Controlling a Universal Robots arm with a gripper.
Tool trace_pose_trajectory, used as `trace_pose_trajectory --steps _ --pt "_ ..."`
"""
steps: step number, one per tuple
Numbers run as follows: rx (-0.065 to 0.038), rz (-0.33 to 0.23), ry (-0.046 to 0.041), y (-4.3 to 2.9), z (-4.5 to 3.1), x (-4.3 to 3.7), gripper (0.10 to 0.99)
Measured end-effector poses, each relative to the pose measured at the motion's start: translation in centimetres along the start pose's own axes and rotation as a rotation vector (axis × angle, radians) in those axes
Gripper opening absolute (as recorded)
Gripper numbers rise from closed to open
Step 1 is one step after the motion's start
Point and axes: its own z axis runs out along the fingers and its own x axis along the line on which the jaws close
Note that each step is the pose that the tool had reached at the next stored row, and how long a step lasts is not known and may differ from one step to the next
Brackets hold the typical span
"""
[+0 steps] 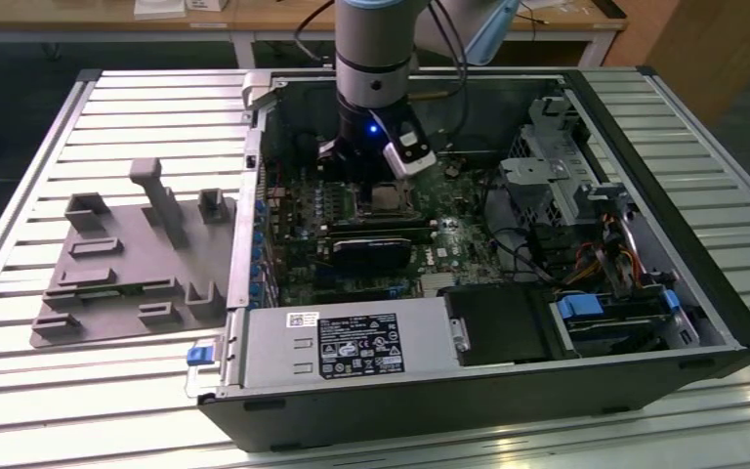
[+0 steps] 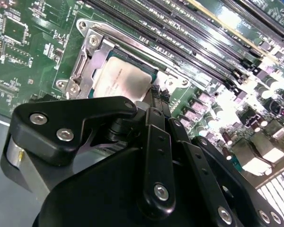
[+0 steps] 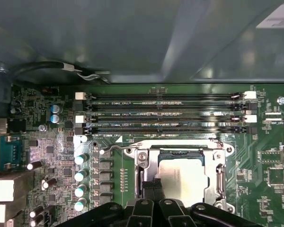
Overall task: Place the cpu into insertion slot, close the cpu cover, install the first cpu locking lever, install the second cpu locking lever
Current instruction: 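Close the cpu cover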
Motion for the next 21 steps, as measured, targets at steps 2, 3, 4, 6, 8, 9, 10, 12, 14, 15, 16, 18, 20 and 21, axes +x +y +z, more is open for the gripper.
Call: trace_pose_trajectory --steps 2,3,4,6,8,9,10,12,14,15,16,18,20,21 --pt "0.0 0.0 -0.0004 0.02 -0.34 0.0 0.106" --pt "0.0 0.0 -0.0007 0.02 -0.49 0.0 0.106" --pt "0.0 0.0 -0.0008 0.03 -0.6 0.0 0.106" --pt "0.0 0.0 -0.001 0.04 -0.65 -0.01 0.106" --pt "0.001 0.0 -0.0009 0.04 -0.66 -0.06 0.106" --pt "0.001 0.0 -0.0008 0.04 -0.66 -0.19 0.106" --pt "0.001 0.0 -0.0007 0.05 -0.66 -0.38 0.106" --pt "0.001 0.0 -0.0001 0.06 -0.65 -0.86 0.106" --pt "0.001 0.0 0.0011 0.08 -0.65 -1.41 0.106" --pt "0.001 0.0 0.0018 0.09 -0.65 -1.71 0.106" --pt "0.001 0.0 0.0024 0.1 -0.64 -2.01 0.106" --pt "0.001 0.0 0.0034 0.11 -0.65 -2.52 0.106" --pt "0.001 0.0 0.0038 0.12 -0.65 -2.78 0.106" --pt "0.001 0.0 0.0038 0.12 -0.65 -2.8 0.106"
